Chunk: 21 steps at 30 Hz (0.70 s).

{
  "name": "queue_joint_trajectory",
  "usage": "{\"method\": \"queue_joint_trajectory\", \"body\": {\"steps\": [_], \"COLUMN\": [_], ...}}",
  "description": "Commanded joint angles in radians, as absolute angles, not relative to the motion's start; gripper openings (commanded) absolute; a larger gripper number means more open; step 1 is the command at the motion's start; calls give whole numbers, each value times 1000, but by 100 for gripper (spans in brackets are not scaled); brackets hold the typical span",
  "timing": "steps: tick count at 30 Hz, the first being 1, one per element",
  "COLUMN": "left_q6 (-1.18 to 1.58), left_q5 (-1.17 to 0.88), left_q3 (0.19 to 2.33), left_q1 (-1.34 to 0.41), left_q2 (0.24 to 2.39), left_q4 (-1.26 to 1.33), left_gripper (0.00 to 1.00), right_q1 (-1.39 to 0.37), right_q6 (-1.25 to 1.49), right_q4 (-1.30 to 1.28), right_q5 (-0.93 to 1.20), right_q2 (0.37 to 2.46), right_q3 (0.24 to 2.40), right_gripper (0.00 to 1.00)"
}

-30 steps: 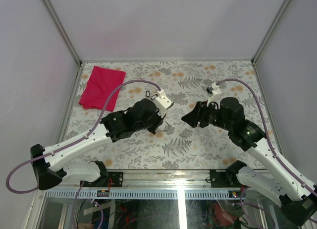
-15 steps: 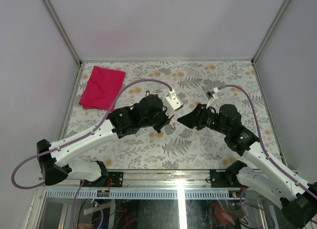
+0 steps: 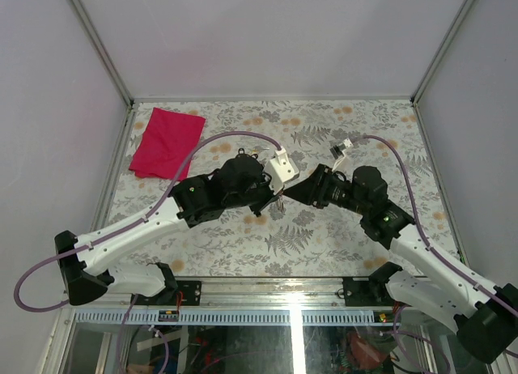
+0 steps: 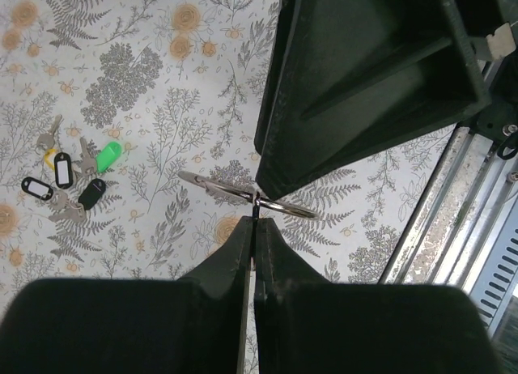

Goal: Put the keys on the keyring

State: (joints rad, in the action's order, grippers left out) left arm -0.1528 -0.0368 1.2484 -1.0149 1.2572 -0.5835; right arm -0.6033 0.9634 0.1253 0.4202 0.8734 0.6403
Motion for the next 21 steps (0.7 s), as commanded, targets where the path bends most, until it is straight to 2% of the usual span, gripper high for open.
{"method": "queue_joint_trajectory", "body": {"steps": [1,21], "left_q6": [-190,-187], "left_q5": [-58,-92], "left_q3": [1253,1257], "left_q1": [-1023,-1023], "left_q2": [1249,1246], "left_q4": [-509,-496], "left_gripper": [0,0], "right_q1": [-609,-609], "right_q6": [1014,1061], "right_q4": [250,314], "right_q5": [495,537], "right_q2": [897,956], "right_q3": [663,647], "right_gripper": [51,38]}}
